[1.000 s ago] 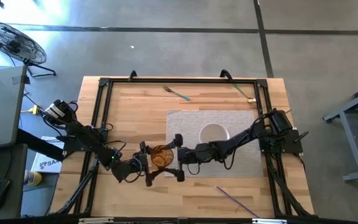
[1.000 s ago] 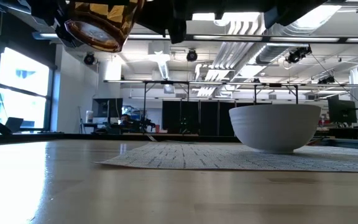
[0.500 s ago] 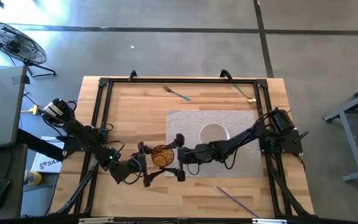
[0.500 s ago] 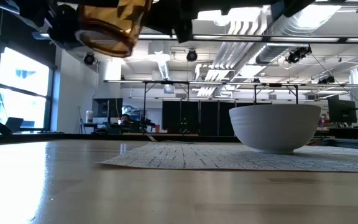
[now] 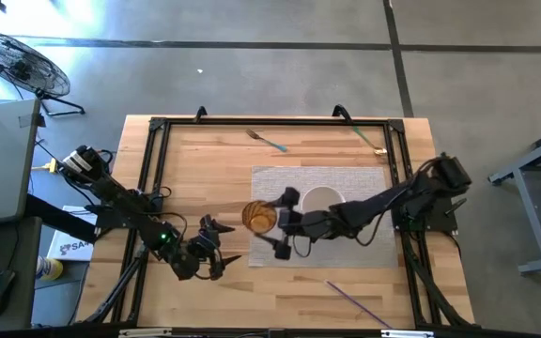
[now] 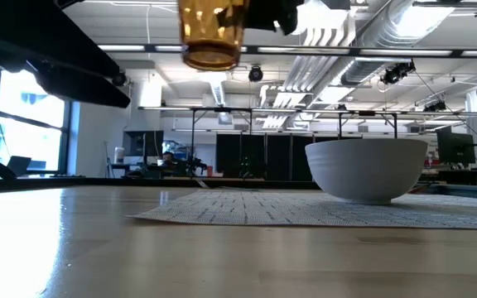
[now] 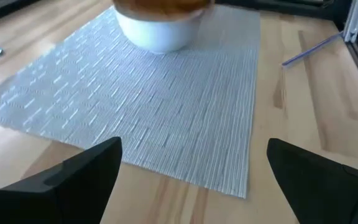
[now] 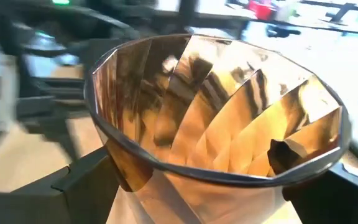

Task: Pick & Place Utensil
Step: Put the brown cup on the gray mat to the top right of the white bowl

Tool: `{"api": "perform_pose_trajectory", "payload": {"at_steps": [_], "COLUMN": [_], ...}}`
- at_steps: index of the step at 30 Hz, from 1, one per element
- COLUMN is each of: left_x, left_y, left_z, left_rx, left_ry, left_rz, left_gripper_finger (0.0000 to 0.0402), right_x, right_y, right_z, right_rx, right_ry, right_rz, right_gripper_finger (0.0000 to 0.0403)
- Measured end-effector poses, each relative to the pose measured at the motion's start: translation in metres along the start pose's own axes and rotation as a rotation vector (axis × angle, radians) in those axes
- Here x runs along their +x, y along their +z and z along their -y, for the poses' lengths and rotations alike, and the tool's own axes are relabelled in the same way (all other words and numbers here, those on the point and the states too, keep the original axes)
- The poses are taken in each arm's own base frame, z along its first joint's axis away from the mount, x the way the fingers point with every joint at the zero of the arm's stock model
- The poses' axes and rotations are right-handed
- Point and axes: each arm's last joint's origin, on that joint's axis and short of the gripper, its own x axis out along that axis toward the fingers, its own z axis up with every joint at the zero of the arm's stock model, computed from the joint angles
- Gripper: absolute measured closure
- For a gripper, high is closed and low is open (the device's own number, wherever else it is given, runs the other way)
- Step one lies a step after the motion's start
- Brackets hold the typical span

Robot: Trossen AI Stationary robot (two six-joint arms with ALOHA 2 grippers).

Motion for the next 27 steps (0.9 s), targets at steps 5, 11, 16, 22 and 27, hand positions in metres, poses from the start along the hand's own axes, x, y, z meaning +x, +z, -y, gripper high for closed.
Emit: {"api": "perform_pose_trajectory", "payload": {"at_steps": [5, 11, 16, 22, 27], "left_x": [0.0, 0.0, 0.0, 0.0, 0.0], "left_y": [0.0, -0.001, -0.001, -0.001, -0.001], "left_z": [0.0, -0.001, -0.001, -0.001, -0.001], "left_rx": [-0.013, -0.035, -0.032, -0.029, -0.03], "left_ry": [0.001, 0.006, 0.014, 0.004, 0.005], "left_rz": [-0.001, -0.002, -0.002, -0.013, -0.012], "left_gripper_finger": [0.0006, 0.0006, 0.0005, 0.0005, 0.0005], "right_x": [-0.027, -0.068, -0.103, -0.141, -0.164], "right_y": [0.017, 0.015, -0.012, -0.047, -0.073], "right_z": [0.022, 0.049, 0.075, 0.109, 0.132], "right_rx": [-0.018, 0.037, 0.116, 0.18, 0.249], "right_ry": [-0.163, -0.361, -0.512, -0.673, -0.736], "right_rz": [-0.066, -0.094, -0.067, -0.055, -0.113], "right_gripper_finger": [0.0026, 0.0026, 0.0024, 0.0023, 0.0023]}}
